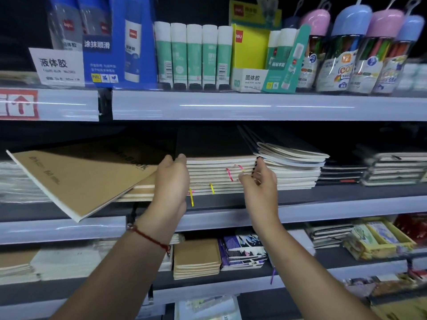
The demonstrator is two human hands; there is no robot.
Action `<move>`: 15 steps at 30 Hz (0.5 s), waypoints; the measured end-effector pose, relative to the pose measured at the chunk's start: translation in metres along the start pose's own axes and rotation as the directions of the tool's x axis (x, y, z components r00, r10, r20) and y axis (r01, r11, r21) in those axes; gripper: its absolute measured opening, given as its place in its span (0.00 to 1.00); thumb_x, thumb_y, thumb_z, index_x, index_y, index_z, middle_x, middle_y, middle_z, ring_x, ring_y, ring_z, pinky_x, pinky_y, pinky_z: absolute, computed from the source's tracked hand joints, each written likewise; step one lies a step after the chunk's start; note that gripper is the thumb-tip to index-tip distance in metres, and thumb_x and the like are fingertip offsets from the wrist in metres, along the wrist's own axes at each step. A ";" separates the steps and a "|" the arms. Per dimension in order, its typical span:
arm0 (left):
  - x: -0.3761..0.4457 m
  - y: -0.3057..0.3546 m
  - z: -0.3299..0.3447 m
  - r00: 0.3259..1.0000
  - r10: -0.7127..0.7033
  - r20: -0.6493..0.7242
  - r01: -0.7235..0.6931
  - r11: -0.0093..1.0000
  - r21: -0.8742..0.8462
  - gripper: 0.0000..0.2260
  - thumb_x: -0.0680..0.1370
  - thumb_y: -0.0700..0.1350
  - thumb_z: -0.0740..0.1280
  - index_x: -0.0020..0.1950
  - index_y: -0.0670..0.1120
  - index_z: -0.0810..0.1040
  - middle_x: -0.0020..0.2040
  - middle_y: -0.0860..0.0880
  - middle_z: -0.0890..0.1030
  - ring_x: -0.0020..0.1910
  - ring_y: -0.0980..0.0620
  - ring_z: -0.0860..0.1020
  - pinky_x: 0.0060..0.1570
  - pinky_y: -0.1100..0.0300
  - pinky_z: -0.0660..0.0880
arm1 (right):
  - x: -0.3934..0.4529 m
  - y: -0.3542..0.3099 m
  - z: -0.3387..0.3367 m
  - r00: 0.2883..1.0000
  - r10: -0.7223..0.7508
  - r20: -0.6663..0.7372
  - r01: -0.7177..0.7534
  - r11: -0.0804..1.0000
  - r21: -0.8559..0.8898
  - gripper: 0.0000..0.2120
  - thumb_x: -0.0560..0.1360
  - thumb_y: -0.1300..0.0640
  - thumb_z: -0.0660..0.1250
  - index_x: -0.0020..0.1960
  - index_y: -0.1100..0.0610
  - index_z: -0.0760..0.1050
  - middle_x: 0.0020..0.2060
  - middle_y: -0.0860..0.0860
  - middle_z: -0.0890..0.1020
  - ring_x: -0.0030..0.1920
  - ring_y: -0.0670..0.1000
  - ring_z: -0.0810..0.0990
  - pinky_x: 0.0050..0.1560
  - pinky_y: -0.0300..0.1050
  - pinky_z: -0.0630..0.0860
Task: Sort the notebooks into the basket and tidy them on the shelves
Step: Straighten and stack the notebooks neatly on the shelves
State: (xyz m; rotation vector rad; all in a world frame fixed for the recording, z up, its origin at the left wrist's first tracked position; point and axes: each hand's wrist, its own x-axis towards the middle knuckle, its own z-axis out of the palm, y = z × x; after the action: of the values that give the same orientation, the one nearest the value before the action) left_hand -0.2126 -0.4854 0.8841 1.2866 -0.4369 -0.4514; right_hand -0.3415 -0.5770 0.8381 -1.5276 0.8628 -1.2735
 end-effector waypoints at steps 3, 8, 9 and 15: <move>-0.013 -0.015 0.002 0.992 0.127 -0.008 -0.121 0.959 0.255 0.26 0.85 0.50 0.57 0.81 0.44 0.56 0.76 0.49 0.67 0.73 0.50 0.67 0.72 0.56 0.64 | -0.004 -0.001 0.003 0.999 -0.036 -0.014 0.036 0.999 -0.025 0.29 0.78 0.57 0.67 0.77 0.51 0.64 0.68 0.44 0.68 0.61 0.40 0.72 0.62 0.39 0.68; -0.019 -0.030 0.002 0.965 0.261 -0.008 -0.240 0.897 0.371 0.25 0.86 0.50 0.55 0.82 0.46 0.54 0.81 0.51 0.56 0.79 0.54 0.55 0.70 0.67 0.50 | -0.005 0.000 0.000 0.998 -0.061 -0.033 0.060 0.997 -0.042 0.28 0.77 0.58 0.66 0.76 0.52 0.65 0.66 0.43 0.69 0.61 0.40 0.71 0.53 0.26 0.65; -0.018 -0.031 0.003 0.962 0.272 -0.016 -0.246 0.894 0.374 0.25 0.86 0.49 0.55 0.82 0.46 0.54 0.81 0.51 0.56 0.79 0.54 0.55 0.70 0.68 0.49 | -0.005 0.000 0.001 0.998 -0.062 -0.034 0.060 0.997 -0.043 0.28 0.77 0.58 0.66 0.76 0.52 0.65 0.64 0.42 0.70 0.60 0.40 0.72 0.52 0.27 0.65; -0.014 -0.034 -0.003 0.982 0.185 0.026 -0.182 0.920 0.346 0.30 0.81 0.60 0.56 0.81 0.57 0.50 0.80 0.48 0.61 0.76 0.40 0.64 0.73 0.40 0.64 | -0.001 -0.003 -0.010 0.999 -0.050 0.019 0.051 0.998 -0.032 0.26 0.77 0.59 0.66 0.75 0.54 0.67 0.64 0.45 0.72 0.61 0.42 0.74 0.65 0.39 0.71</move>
State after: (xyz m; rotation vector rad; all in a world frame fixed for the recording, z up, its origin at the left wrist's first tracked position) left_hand -0.2257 -0.4826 0.8491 1.5710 -0.6464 -0.2146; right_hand -0.3521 -0.5769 0.8410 -1.5929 0.8416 -1.2857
